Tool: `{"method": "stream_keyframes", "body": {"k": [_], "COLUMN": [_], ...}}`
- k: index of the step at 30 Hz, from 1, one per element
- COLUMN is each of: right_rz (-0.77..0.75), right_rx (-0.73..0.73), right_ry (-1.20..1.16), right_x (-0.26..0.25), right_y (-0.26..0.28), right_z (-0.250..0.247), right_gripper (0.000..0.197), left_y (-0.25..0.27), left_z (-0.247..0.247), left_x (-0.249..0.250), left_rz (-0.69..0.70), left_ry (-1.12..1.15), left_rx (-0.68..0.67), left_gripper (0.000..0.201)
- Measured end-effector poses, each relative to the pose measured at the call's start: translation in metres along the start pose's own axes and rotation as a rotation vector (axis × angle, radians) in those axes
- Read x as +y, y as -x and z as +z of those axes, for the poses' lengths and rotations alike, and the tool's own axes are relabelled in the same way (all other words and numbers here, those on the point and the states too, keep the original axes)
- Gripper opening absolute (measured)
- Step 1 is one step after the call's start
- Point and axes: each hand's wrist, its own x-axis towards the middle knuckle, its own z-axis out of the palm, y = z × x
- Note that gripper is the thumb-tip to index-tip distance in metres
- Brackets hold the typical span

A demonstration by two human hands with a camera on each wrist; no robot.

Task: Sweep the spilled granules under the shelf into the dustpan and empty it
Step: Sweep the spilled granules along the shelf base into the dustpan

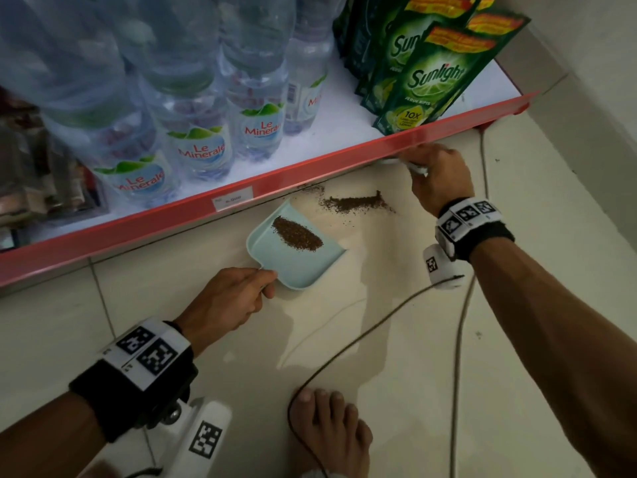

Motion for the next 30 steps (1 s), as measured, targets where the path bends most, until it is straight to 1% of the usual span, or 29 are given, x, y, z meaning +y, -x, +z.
{"method": "stream_keyframes", "body": {"k": [2, 3, 4, 5, 6, 7, 9, 10, 11, 12, 14, 15, 16, 18, 19, 20, 22, 24, 25, 26, 27, 28, 30], "right_rz": [0.182, 0.253, 0.284, 0.263, 0.197, 0.094, -0.166, -0.279, -0.345, -0.363, -0.293, -0.223, -0.148, -0.020, 0.012, 0.009, -0.094, -0.225, -0.257, -0.253, -0.213, -0.148, 0.039], "right_rx": [-0.024, -0.035, -0.041, -0.043, -0.057, -0.093, -0.176, -0.186, -0.167, -0.120, 0.015, 0.062, 0.074, 0.009, -0.048, -0.102, -0.178, -0.209, -0.203, -0.179, -0.133, -0.074, 0.029], "right_ry": [0.084, 0.080, 0.055, 0.016, -0.037, -0.093, -0.157, -0.176, -0.197, -0.218, -0.214, -0.169, -0.110, -0.032, -0.034, -0.056, -0.132, -0.204, -0.231, -0.243, -0.229, -0.185, -0.026], "right_x": [0.009, 0.011, 0.010, 0.005, -0.002, -0.010, -0.024, -0.028, -0.030, -0.028, -0.019, -0.014, -0.010, -0.009, -0.012, -0.018, -0.033, -0.043, -0.043, -0.041, -0.035, -0.026, -0.004], "right_y": [-0.005, -0.005, -0.003, 0.001, 0.005, 0.010, 0.018, 0.020, 0.020, 0.019, 0.013, 0.010, 0.006, 0.001, 0.002, 0.004, 0.013, 0.023, 0.026, 0.029, 0.030, 0.031, 0.031], "right_z": [0.007, 0.012, 0.017, 0.022, 0.026, 0.028, 0.024, 0.020, 0.015, 0.010, 0.003, 0.002, 0.003, 0.009, 0.013, 0.015, 0.017, 0.012, 0.008, 0.004, 0.000, -0.004, -0.013], "right_gripper": [0.037, 0.039, 0.041, 0.043, 0.044, 0.044, 0.043, 0.041, 0.038, 0.036, 0.037, 0.039, 0.040, 0.042, 0.044, 0.045, 0.044, 0.040, 0.039, 0.039, 0.037, 0.034, 0.031], "left_y": [0.000, 0.000, 0.000, 0.000, 0.000, 0.000, 0.000, -0.001, -0.001, -0.001, -0.001, -0.002, -0.002, -0.003, -0.003, -0.003, -0.003, -0.001, -0.001, 0.000, 0.001, 0.002, 0.003], "left_z": [0.001, 0.001, 0.002, 0.002, 0.002, 0.001, 0.000, -0.001, -0.002, -0.003, -0.003, -0.003, -0.002, -0.001, 0.000, 0.000, 0.000, -0.002, -0.003, -0.004, -0.005, -0.005, -0.005], "left_x": [0.000, 0.001, 0.001, 0.002, 0.003, 0.003, 0.003, 0.002, 0.001, 0.000, -0.002, -0.003, -0.003, -0.002, -0.001, -0.001, 0.001, 0.002, 0.002, 0.002, 0.001, 0.001, -0.001], "left_rz": [-0.006, -0.007, -0.008, -0.006, -0.004, -0.001, -0.002, -0.005, -0.009, -0.012, -0.019, -0.021, -0.022, -0.021, -0.020, -0.018, -0.010, -0.009, -0.010, -0.012, -0.015, -0.018, -0.028], "left_ry": [0.000, 0.000, 0.000, 0.000, 0.000, 0.000, 0.000, 0.001, 0.001, 0.001, 0.003, 0.005, 0.006, -0.003, -0.007, -0.009, 0.000, 0.016, 0.021, 0.022, 0.020, 0.017, 0.011], "left_rx": [-0.002, -0.001, -0.001, -0.003, -0.007, -0.010, -0.009, -0.007, -0.005, -0.003, -0.001, 0.000, 0.000, -0.005, -0.010, -0.015, -0.018, -0.007, -0.003, 0.000, 0.003, 0.006, 0.010], "left_gripper": [0.040, 0.039, 0.039, 0.039, 0.039, 0.039, 0.038, 0.038, 0.039, 0.039, 0.040, 0.040, 0.041, 0.040, 0.040, 0.040, 0.039, 0.038, 0.038, 0.038, 0.038, 0.037, 0.037]}}
